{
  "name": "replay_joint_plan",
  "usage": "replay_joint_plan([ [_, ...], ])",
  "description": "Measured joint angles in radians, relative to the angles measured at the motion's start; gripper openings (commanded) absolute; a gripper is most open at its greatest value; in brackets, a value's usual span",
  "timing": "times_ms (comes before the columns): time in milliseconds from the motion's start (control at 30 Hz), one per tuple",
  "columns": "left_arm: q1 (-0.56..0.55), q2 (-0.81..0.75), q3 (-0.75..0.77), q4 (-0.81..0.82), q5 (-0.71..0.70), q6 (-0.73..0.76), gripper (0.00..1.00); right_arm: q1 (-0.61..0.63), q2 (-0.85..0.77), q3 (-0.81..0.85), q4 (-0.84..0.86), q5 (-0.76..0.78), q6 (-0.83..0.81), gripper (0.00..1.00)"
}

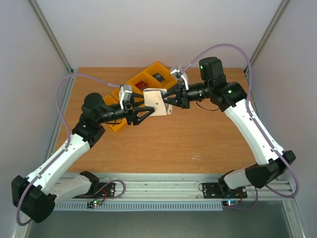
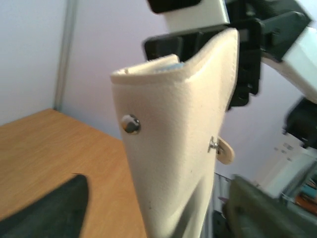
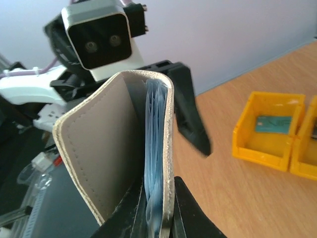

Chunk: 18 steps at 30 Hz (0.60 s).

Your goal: Take the credit cards out of the card holder

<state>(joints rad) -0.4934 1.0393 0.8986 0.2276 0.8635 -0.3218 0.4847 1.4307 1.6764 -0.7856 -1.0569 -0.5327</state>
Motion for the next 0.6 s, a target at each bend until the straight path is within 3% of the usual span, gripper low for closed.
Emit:
replay_joint_plan([
  [133,-0.001,-0.013,-0.034,-0.006,-0.184,-0.021,0.99,-0.001,0.001,-0.01,-0.005,0.14,0.049,0.01],
  [333,0.0,-0.022,-0.084,-0.066,-0.472,0.001,0.94,0.039,0.045,0.015,-0.093,0.647,0.197,0.01],
  [467,-0.001,-0.021,-0.096,-0.11,-0.547,0.071,0.93,0.184,0.126,0.078,-0.159,1.0,0.269,0.01],
  [600,-0.012,-0.021,-0.097,-0.124,-0.566,0.12,0.99,0.312,0.178,0.111,-0.167,1.174,0.308,0.01],
])
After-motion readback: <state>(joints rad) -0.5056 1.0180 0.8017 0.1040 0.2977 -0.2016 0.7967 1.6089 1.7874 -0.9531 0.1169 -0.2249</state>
